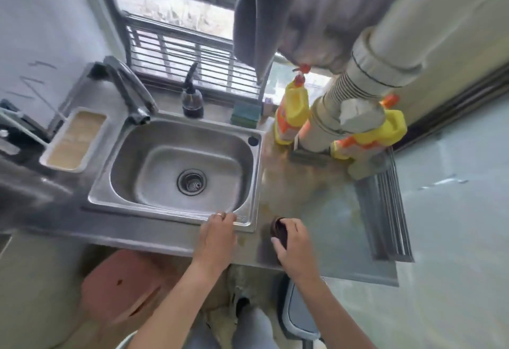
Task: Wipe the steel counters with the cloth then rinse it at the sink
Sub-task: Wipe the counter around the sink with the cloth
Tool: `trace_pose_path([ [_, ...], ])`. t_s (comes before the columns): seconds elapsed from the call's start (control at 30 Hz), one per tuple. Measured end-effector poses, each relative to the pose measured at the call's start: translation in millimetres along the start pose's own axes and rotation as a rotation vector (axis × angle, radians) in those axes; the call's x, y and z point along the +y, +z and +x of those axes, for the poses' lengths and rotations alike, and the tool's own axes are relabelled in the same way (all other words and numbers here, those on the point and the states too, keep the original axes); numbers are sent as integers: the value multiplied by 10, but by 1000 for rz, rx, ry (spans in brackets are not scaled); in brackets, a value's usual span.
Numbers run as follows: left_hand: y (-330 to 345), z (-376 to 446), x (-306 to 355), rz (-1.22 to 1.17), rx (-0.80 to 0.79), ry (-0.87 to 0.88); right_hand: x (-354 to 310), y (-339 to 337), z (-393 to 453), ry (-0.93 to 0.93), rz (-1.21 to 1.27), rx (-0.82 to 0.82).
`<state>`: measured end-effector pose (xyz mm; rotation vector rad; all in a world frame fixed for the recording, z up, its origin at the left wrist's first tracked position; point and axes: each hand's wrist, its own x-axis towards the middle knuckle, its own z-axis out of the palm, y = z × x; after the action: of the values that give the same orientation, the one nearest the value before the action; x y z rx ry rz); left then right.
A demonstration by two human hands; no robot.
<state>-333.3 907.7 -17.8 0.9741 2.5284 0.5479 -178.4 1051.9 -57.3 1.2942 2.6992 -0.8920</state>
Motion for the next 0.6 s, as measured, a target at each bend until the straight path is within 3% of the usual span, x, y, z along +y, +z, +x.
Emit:
trace_pose_path([
  [0.1,193,-65,80,12,-34,-17,141,194,-173,-11,52,154],
  [0.23,378,-74,-19,74,5,-74,3,560,-361,-183,30,286],
  [0.43,557,22,-247,117,74,-215,-110,1323,-369,-497,-102,26],
  [0.6,674,26,-278,171,107,-265,-90,1342,-80,-682,-108,-64],
])
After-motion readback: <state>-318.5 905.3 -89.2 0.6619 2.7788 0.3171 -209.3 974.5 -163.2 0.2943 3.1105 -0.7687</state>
